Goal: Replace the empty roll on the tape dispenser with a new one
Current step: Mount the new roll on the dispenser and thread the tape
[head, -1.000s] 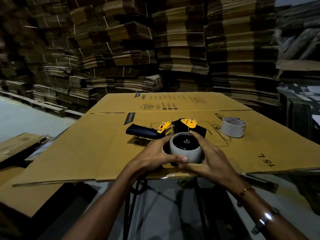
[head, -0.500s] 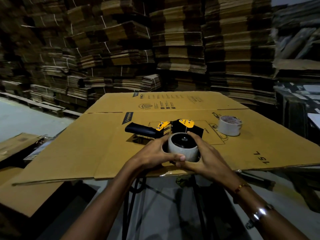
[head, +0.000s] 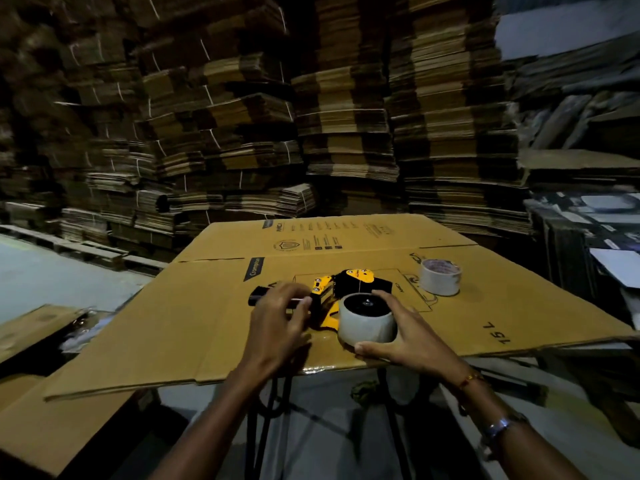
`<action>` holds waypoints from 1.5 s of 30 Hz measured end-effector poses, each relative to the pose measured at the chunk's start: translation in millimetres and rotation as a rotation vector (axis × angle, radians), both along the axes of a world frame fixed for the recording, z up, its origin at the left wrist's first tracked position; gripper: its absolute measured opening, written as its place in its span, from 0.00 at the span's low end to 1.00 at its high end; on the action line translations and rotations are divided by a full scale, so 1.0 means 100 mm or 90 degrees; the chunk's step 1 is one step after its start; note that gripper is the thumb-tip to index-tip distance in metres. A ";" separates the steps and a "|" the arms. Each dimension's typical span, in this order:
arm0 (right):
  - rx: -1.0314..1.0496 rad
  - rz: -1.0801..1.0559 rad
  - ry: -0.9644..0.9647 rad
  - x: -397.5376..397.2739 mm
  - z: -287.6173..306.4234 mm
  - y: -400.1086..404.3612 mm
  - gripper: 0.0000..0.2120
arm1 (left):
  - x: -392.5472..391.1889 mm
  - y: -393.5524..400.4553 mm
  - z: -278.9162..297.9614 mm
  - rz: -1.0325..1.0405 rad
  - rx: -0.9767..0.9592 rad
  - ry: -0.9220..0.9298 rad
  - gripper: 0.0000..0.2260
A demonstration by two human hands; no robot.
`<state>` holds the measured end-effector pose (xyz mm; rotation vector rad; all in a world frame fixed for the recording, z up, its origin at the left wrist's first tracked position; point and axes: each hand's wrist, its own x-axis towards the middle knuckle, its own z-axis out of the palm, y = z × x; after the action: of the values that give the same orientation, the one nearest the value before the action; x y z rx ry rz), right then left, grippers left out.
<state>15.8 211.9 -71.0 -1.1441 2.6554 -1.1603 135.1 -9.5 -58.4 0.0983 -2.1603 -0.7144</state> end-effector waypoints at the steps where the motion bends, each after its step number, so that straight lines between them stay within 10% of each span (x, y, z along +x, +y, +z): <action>1: 0.002 -0.002 -0.005 -0.03 0.00 0.03 0.51 | -0.04 -0.07 0.04 0.019 -0.058 -0.043 0.14; 5: 0.002 -0.019 -0.015 -0.09 -0.02 0.09 0.52 | -0.15 -0.19 0.15 0.048 -0.258 -0.344 0.26; 8: -0.011 -0.014 -0.013 -0.13 -0.02 0.11 0.50 | -0.08 -0.12 0.16 0.084 -0.349 -0.328 0.21; 15: -0.004 -0.035 0.002 -0.26 0.05 0.08 0.52 | 0.14 0.12 0.25 -0.006 -0.191 -0.402 0.22; 40: 0.071 0.032 0.000 -0.64 0.23 0.04 0.41 | 0.08 1.10 0.03 -0.045 -0.096 -0.239 0.26; 45: -0.052 0.007 0.022 -0.51 0.31 0.18 0.23 | 0.11 0.79 0.12 -0.029 -0.043 -0.124 0.20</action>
<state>-35.7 229.9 -39.7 -1.2008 2.6455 -1.2700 146.2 69.5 -46.1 0.0860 -2.3766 -0.6817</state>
